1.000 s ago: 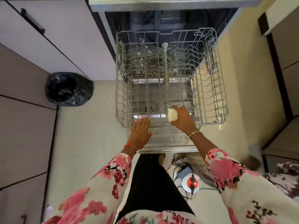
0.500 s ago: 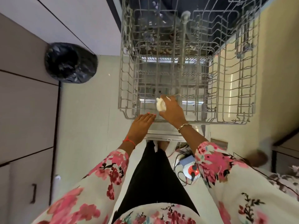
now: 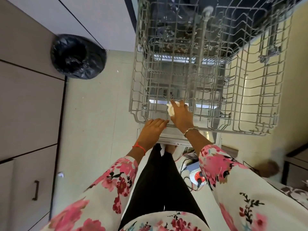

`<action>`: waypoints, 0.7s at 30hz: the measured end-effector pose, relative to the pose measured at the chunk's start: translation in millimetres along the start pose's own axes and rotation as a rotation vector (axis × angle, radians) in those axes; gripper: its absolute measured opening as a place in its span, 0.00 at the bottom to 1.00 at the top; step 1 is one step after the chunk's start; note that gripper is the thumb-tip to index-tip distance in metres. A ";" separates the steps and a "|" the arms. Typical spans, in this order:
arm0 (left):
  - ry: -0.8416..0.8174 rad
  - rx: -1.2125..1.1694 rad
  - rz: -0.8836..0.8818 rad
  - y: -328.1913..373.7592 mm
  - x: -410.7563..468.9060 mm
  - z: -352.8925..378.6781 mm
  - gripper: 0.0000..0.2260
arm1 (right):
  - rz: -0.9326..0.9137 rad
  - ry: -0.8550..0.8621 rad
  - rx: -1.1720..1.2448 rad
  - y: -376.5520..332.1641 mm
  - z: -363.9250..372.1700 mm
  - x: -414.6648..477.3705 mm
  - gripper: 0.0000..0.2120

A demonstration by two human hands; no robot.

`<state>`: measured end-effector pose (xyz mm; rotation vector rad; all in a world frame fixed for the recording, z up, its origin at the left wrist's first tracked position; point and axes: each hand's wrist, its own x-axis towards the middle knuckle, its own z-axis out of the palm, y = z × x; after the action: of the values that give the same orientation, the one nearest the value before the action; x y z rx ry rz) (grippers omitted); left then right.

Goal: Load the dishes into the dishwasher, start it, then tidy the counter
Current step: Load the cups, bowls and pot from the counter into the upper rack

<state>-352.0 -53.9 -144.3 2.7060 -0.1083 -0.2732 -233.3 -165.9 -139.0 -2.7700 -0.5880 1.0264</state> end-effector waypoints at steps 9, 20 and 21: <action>0.037 0.090 0.053 -0.8 -2.6 -0.1 0.16 | 0.007 -0.026 0.022 1.7 -1.5 -0.8 0.37; -0.145 0.095 -0.109 -3.3 -32.0 -52.2 0.29 | -0.052 0.119 0.054 -23.2 -32.5 -42.9 0.36; -0.111 0.113 -0.117 -5.1 -37.6 -64.9 0.28 | -0.084 0.124 0.042 -30.5 -41.0 -50.5 0.36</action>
<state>-375.1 -19.0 -81.8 2.8136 0.0030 -0.4649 -251.3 -157.8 -69.9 -2.7226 -0.6504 0.8332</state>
